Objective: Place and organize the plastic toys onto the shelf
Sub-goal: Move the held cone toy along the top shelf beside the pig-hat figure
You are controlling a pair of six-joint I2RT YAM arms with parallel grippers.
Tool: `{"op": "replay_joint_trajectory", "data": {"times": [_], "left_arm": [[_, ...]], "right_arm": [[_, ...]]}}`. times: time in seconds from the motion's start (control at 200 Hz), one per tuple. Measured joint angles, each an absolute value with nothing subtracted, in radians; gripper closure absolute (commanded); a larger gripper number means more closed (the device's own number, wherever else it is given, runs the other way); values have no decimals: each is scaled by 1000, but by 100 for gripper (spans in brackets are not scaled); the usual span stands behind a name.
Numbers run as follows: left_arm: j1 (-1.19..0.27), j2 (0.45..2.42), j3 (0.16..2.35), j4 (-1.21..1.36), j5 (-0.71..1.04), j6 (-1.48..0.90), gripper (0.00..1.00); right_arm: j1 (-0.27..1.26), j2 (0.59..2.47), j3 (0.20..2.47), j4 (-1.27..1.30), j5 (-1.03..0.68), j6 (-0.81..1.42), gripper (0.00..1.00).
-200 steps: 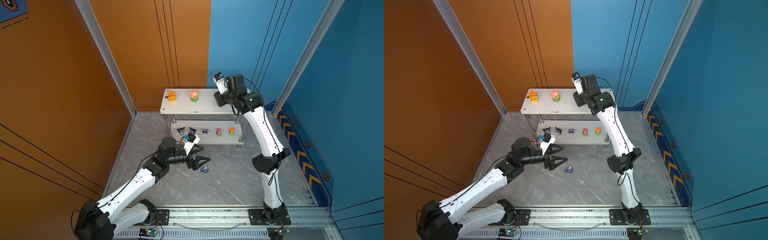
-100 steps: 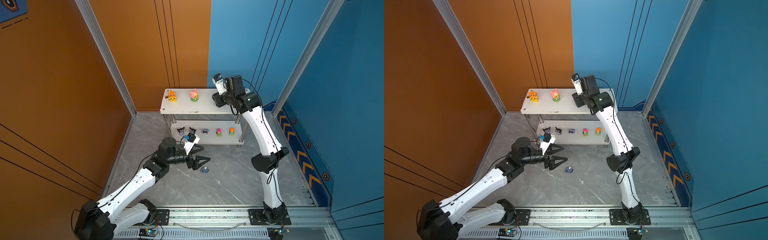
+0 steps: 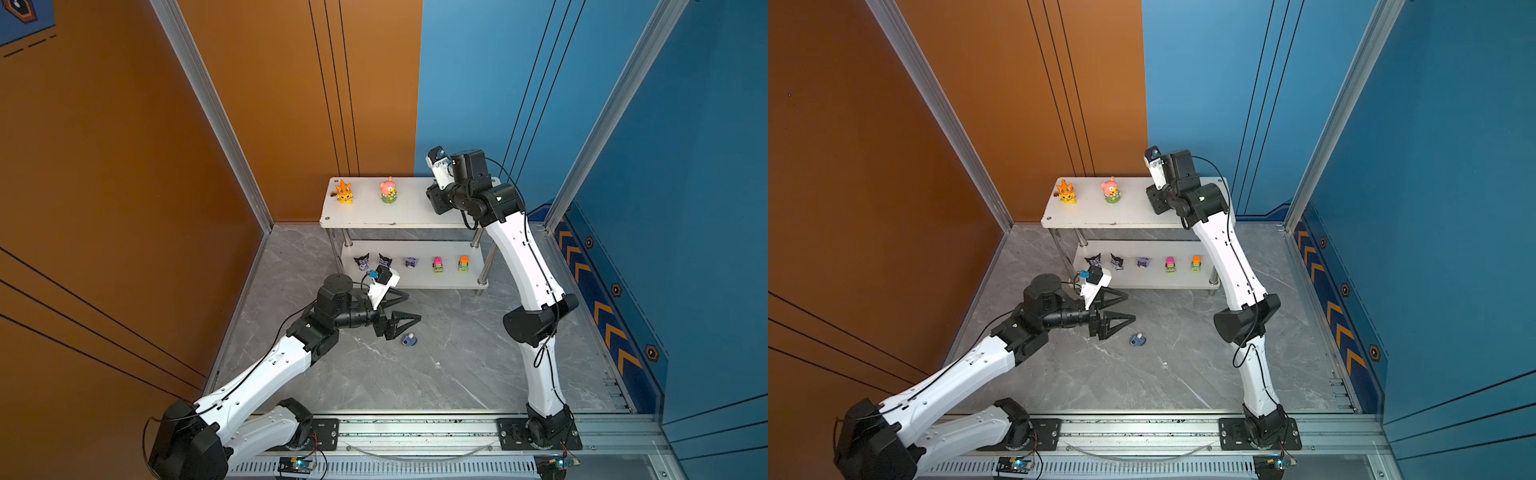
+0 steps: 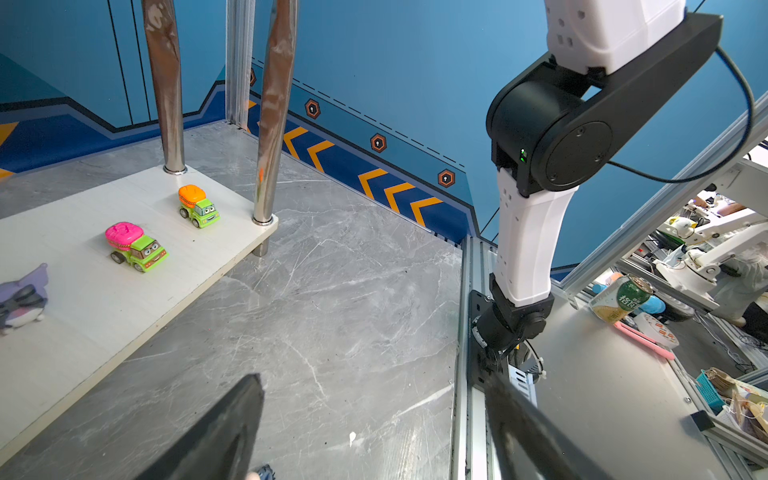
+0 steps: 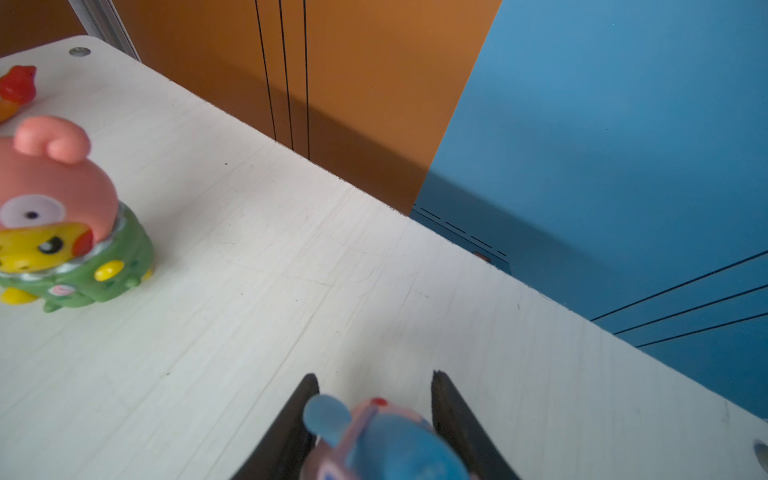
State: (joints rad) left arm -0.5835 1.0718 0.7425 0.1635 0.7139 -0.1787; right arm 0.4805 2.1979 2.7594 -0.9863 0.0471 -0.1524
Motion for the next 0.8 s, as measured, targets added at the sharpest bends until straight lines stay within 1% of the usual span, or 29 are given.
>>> {"op": "replay_joint_trajectory", "data": {"times": [0.21, 0.29, 0.39, 0.425, 0.676, 0.801], "left_arm": [[-583, 1077, 748, 163, 714, -179, 15], [-583, 1077, 748, 163, 714, -179, 15], [-583, 1078, 748, 163, 714, -179, 15], [-583, 1079, 748, 163, 714, -179, 15], [-583, 1081, 748, 163, 714, -179, 15], [-583, 1081, 748, 163, 714, -179, 15]], "right_arm": [[473, 2198, 2759, -986, 29, -151, 49], [472, 2198, 2759, -986, 22, -149, 46], [471, 2201, 2759, -986, 14, -148, 38], [471, 2202, 2759, -986, 7, -146, 36], [471, 2203, 2760, -987, -20, -140, 29], [470, 2203, 2759, -988, -31, -136, 27]]}}
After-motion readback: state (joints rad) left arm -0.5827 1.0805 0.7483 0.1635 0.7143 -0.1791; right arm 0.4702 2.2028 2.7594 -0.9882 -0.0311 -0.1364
